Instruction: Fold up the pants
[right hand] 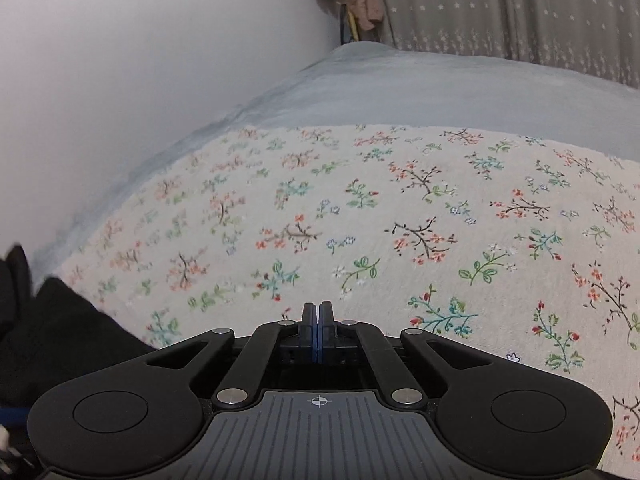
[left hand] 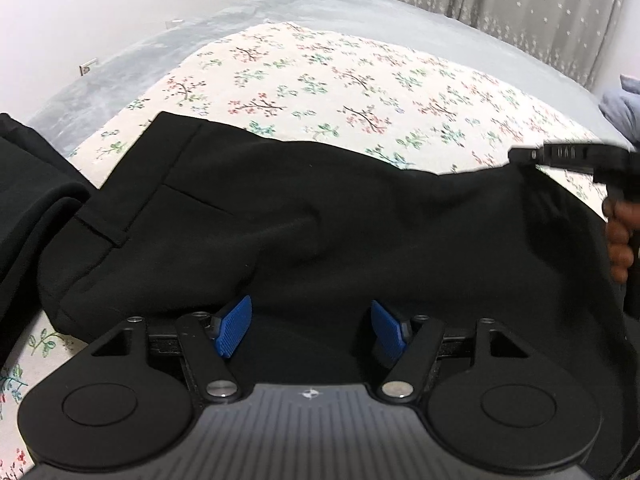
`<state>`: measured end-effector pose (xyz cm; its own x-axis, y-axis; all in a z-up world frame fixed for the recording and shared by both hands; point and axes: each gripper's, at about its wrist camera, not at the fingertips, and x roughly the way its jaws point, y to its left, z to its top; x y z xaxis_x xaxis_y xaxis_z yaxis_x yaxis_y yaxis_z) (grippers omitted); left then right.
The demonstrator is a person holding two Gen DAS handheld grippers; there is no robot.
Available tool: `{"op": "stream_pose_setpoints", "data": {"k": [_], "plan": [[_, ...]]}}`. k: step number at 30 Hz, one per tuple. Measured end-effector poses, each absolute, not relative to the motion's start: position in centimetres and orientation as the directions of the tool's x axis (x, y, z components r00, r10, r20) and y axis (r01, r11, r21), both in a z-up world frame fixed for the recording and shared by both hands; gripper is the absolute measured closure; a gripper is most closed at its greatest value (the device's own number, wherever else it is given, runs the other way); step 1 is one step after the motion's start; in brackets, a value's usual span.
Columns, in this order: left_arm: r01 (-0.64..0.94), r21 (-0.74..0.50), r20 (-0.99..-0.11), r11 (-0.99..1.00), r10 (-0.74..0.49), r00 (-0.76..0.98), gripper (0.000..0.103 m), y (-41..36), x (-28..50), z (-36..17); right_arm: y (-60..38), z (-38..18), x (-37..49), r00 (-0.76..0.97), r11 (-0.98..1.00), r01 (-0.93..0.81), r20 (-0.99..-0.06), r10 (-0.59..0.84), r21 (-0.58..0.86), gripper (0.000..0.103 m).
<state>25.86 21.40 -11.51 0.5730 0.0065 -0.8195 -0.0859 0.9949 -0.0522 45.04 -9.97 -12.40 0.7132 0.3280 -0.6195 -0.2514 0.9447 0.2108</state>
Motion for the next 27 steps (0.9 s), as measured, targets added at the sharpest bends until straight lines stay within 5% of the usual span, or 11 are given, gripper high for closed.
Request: {"op": "stream_pose_setpoints", "data": {"k": [7,13,15,16,27], "plan": [[-0.096,-0.054,-0.814,0.994,0.012,0.58,0.03,21.6,26.1,-11.4,-10.7,-12.8,44.9,0.694,0.939,-0.261,-0.632,0.345,0.225,0.101],[-0.125,-0.145,-0.733,0.982,-0.022,0.679,0.03,22.7,25.7,-9.3,-11.9,-12.2,44.7,0.698,0.921,-0.288,-0.601,0.389,0.261,0.087],[-0.141,-0.131,-0.721,0.981,0.004,0.693,0.028,23.1,25.9,-9.0,-11.8,-12.2,45.0,0.67,0.904,-0.318,-0.606,0.428,0.287,0.022],[-0.158,-0.124,-0.725,0.98,0.019,0.689,0.028,23.4,26.1,-9.1,-11.7,-12.3,45.1,0.665,0.903,-0.329,-0.611,0.429,0.276,0.015],[-0.335,-0.172,-0.708,0.926,0.121,0.696,0.02,28.9,27.6,-9.3,-15.3,-12.3,46.7,0.601,0.835,-0.382,-0.58,0.551,0.397,0.037]]}}
